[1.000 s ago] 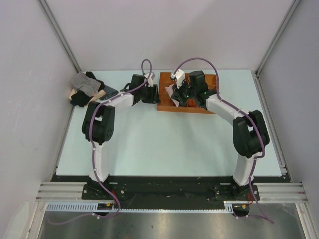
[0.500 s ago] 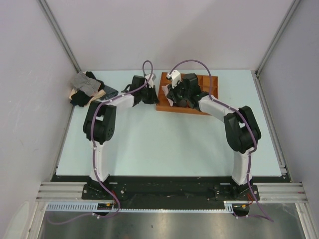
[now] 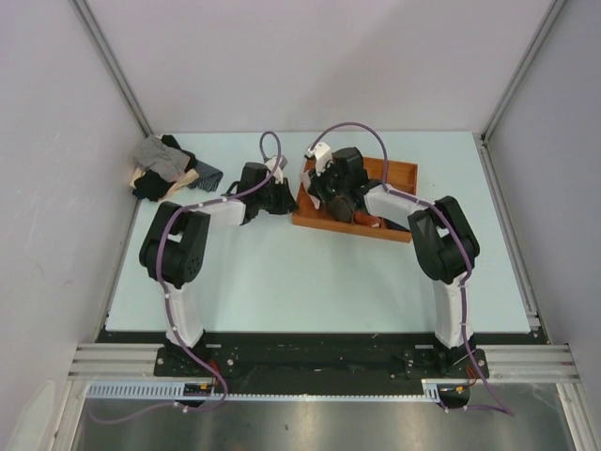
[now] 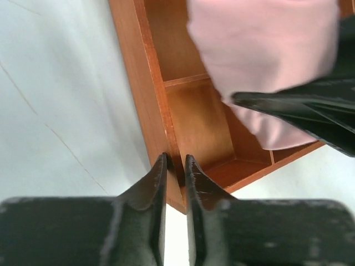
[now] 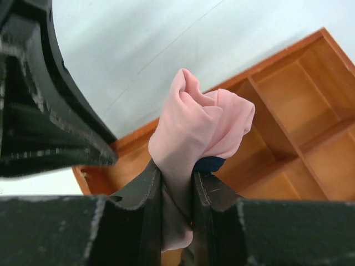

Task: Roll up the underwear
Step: Move the storage box to the center of the board, then place the underwear in the storage box.

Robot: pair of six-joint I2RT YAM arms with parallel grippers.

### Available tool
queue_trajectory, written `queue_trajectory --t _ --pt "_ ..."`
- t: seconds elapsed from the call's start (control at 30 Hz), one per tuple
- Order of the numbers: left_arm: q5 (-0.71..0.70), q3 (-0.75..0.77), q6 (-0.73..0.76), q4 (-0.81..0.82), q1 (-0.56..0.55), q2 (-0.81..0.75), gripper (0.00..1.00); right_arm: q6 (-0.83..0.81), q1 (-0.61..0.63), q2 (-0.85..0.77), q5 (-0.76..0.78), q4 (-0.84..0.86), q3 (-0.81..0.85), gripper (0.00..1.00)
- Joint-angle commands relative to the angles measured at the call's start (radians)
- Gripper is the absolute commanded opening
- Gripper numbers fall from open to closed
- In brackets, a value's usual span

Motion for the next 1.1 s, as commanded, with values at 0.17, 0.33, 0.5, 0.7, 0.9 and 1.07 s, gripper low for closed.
queue_trajectory --t 0.17,0.33,0.5,0.7,0.9,1.07 --pt "0.016 -0.155 -0.085 0.021 -0.039 -0.179 0.42 -0.001 0.05 -0.002 0.066 0.021 -0.025 0.0" --pt "0.0 -0.188 -0.093 0.027 -0.017 -0.276 0.5 -0.036 0.059 -0.051 0.067 0.018 -0.106 0.0" --pt "-0.006 -0.244 -0.105 0.055 0.007 -0.339 0.6 -0.07 0.059 -0.09 0.073 0.008 -0.166 0.0" --pt "-0.02 -0.244 -0.096 0.058 0.026 -0.351 0.71 -0.111 0.059 -0.101 0.075 -0.042 -0.178 0.0" --pt "0.002 -0.12 -0.078 0.026 0.026 -0.224 0.63 -0.128 0.064 -0.071 0.043 -0.085 -0.175 0.0" --pt "0.019 -0.023 -0.079 0.009 0.02 -0.13 0.57 -0.134 0.062 -0.047 0.026 -0.094 -0.175 0.0"
